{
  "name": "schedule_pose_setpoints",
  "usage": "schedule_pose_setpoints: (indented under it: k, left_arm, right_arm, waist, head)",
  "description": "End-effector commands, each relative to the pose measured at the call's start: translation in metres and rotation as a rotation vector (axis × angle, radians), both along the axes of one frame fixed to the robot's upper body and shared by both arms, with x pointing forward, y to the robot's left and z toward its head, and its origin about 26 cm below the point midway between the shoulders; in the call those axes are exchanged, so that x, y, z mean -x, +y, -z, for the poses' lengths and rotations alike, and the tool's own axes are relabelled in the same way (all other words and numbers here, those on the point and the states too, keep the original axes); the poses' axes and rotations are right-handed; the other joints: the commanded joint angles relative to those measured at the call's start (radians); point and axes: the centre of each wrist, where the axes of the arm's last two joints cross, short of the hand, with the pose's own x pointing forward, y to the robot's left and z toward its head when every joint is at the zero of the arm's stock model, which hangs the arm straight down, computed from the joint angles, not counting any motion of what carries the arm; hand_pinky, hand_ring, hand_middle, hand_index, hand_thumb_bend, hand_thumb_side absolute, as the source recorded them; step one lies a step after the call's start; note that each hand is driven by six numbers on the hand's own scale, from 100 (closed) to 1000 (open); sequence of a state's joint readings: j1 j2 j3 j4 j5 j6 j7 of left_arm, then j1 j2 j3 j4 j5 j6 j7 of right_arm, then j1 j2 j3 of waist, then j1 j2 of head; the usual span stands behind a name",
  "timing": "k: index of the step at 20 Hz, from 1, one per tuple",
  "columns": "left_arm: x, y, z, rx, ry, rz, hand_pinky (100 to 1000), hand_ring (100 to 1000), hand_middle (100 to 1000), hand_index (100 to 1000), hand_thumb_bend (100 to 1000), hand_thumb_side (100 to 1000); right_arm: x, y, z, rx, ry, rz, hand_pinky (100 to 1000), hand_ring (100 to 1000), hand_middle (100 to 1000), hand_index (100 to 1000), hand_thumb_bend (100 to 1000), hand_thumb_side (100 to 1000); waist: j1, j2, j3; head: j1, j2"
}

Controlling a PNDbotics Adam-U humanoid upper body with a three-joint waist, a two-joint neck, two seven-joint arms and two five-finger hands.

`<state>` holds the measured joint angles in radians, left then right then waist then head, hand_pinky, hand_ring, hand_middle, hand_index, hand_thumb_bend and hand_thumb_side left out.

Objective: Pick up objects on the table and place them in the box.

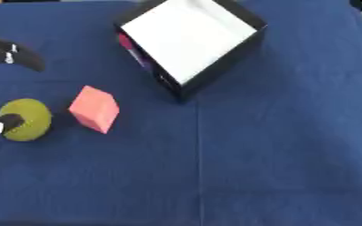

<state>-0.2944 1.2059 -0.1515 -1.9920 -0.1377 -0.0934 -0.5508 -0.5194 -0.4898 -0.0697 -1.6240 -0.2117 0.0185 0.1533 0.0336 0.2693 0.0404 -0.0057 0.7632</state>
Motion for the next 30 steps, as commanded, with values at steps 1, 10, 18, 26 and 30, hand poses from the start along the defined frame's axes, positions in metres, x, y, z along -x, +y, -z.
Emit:
schedule_pose_setpoints:
  k: [1, 10, 18, 26, 30]
  left_arm:
    - [0.001, -0.003, -0.009, -0.044, -0.027, -0.022, 900, 872, 868, 911, 284, 374]
    - [-0.01, -0.025, -0.013, -0.037, -0.036, 0.022, 921, 888, 879, 919, 325, 252]
    - [-0.032, -0.03, -0.01, -0.106, 0.002, 0.037, 952, 915, 888, 934, 466, 100]
    - [-0.054, -0.028, 0.008, -0.254, 0.032, 0.03, 961, 930, 900, 945, 558, 100]
    - [-0.063, -0.03, 0.014, -0.287, 0.041, 0.033, 963, 934, 903, 947, 580, 100]
  right_arm:
    - [0.0, -0.002, -0.01, 0.031, -0.023, -0.003, 1000, 942, 924, 861, 100, 470]
    - [-0.001, 0.002, -0.005, 0.044, -0.003, -0.021, 1000, 942, 925, 861, 100, 470]
    - [-0.001, 0.004, -0.002, 0.048, 0.008, -0.03, 1000, 942, 925, 861, 100, 470]
    - [-0.002, 0.006, 0.0, 0.049, 0.017, -0.034, 1000, 939, 922, 860, 100, 470]
    - [-0.002, 0.007, 0.002, 0.049, 0.022, -0.037, 1000, 939, 922, 860, 100, 470]
  waist:
    - [0.013, -0.03, -0.002]
    - [0.016, -0.029, -0.012]
    - [0.023, -0.027, -0.02]
    - [0.027, -0.027, -0.026]
    - [0.028, -0.026, -0.027]
  head:
    - [0.002, 0.005]
    - [0.004, -0.003]
    - [0.012, -0.011]
    - [0.014, -0.016]
    - [0.017, -0.016]
